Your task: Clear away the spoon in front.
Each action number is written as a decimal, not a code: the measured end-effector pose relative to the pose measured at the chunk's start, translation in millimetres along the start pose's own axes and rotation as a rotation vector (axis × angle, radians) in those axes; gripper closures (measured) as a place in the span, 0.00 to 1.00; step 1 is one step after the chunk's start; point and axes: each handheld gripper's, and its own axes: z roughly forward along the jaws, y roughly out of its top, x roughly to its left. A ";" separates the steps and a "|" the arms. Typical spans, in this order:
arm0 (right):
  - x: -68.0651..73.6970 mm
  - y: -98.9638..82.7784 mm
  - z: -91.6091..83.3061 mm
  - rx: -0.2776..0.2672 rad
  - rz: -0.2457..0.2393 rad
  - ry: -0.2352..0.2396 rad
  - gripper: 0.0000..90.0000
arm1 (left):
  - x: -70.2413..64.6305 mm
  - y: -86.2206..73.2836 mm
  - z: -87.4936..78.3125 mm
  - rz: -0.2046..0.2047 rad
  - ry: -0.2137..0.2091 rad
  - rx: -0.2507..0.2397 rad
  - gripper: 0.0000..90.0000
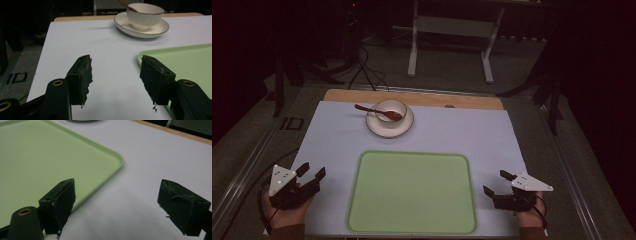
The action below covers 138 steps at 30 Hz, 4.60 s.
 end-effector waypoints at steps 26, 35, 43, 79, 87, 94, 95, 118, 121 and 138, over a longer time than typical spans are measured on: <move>0.3 0.6 0.1 -0.019 -0.014 -0.013 0.16 | 12.6 2.2 8.9 -0.020 0.037 0.033 0.44; -0.6 0.9 -1.1 -0.029 -0.010 -0.020 0.16 | 2.4 12.2 10.6 0.009 0.017 0.023 0.43; -0.5 1.5 -2.7 -0.039 -0.009 -0.030 0.16 | -3.4 24.8 18.2 0.023 -0.007 0.017 0.42; -2.0 1.6 -4.6 -0.047 -0.008 -0.041 0.16 | -27.2 88.8 81.8 0.087 -0.044 0.001 0.39; -2.3 1.5 -4.8 -0.045 -0.007 -0.044 0.16 | -31.2 104.9 90.4 0.111 -0.039 -0.008 0.39; -1.8 1.5 -4.1 -0.031 -0.009 -0.050 0.16 | -31.9 113.9 100.0 0.109 -0.036 -0.001 0.38; -1.6 1.6 -3.9 -0.031 -0.011 -0.050 0.16 | -31.9 115.0 101.5 0.109 -0.034 -0.002 0.38; -2.3 1.6 -4.0 -0.039 -0.012 -0.046 0.16 | -19.5 139.7 134.2 0.064 -0.031 0.001 0.37; -2.4 1.6 -3.9 -0.039 -0.013 -0.044 0.16 | -17.7 141.2 140.1 0.058 -0.029 0.005 0.37; -5.2 0.5 -4.7 -0.045 -0.003 -0.045 0.16 | -10.2 132.9 189.3 -0.024 -0.008 0.068 0.30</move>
